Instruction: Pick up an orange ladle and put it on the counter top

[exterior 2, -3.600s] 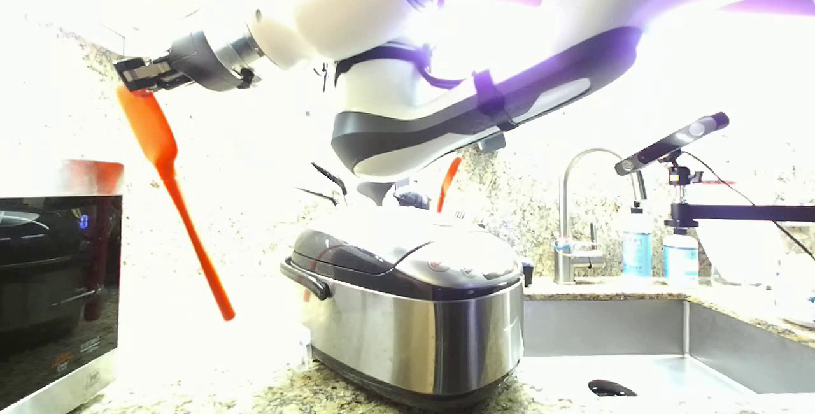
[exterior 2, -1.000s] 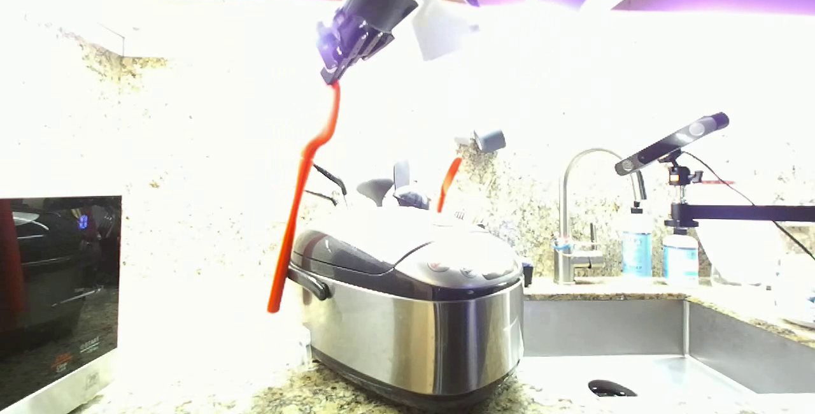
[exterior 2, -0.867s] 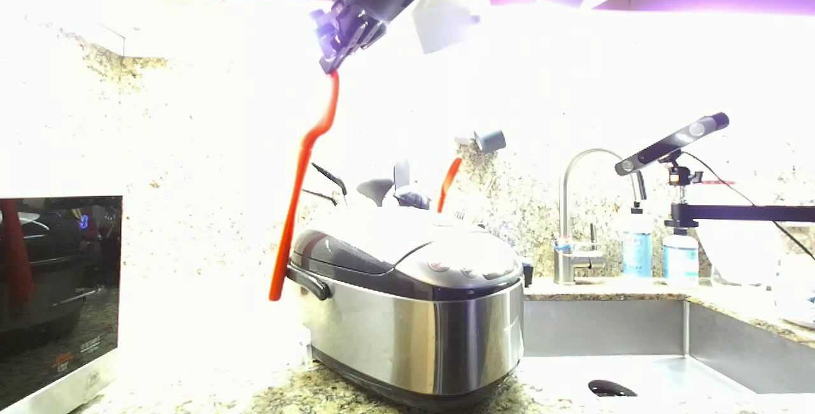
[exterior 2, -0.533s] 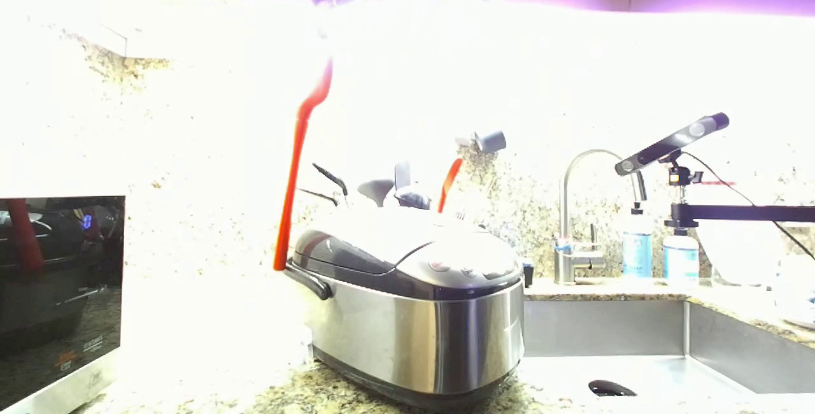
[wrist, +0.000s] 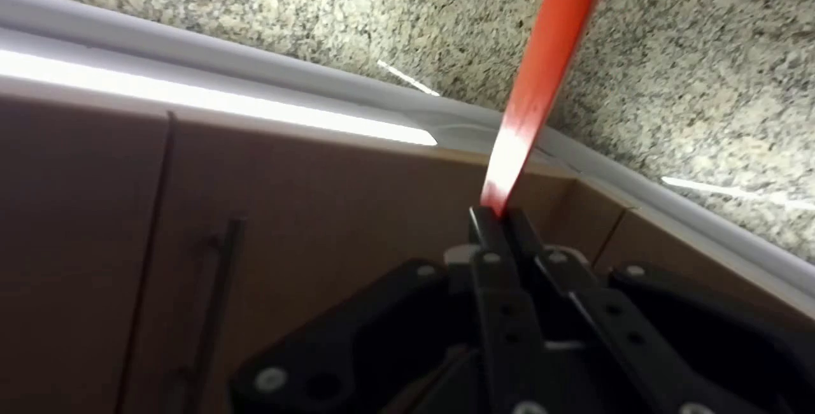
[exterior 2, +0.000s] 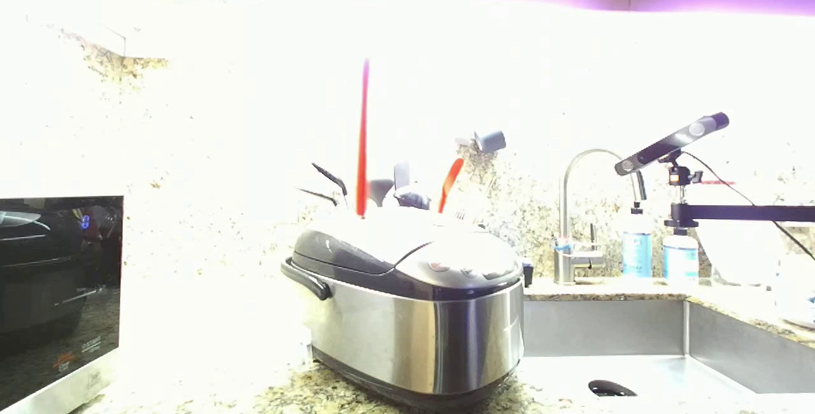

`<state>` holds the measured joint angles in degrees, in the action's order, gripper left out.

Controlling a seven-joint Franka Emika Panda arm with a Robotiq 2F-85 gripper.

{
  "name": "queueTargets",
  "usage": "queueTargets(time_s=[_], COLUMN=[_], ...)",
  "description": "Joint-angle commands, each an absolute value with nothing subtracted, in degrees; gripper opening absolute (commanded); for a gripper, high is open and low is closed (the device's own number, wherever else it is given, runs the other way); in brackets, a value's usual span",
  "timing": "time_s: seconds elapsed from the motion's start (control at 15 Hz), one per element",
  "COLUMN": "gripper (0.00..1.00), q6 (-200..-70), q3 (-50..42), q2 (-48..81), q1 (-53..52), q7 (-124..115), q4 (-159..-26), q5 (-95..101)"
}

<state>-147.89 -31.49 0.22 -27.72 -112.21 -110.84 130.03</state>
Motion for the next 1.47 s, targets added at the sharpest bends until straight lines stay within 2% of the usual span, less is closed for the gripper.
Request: queueTargets(time_s=[0.0, 0.27, 0.6, 1.13, 1.4], gripper=[0.02, 0.02, 0.02, 0.02, 0.02], q6=[-140.68, -136.81, -136.63, -139.37, -136.81], q3=[-19.97, -13.14, -11.72, -13.36, -12.89], q2=[-9.66, -15.45, -17.55, -9.87, -3.01], q1=[-17.59, -9.41, -4.47, 0.65, 3.47], q7=[-116.95, -122.45, -126.13, -124.9, -120.57], q4=[-118.63, -123.69, -125.76, -123.37, -120.25], q5=[135.24, 137.55, 136.73, 133.67, 123.75])
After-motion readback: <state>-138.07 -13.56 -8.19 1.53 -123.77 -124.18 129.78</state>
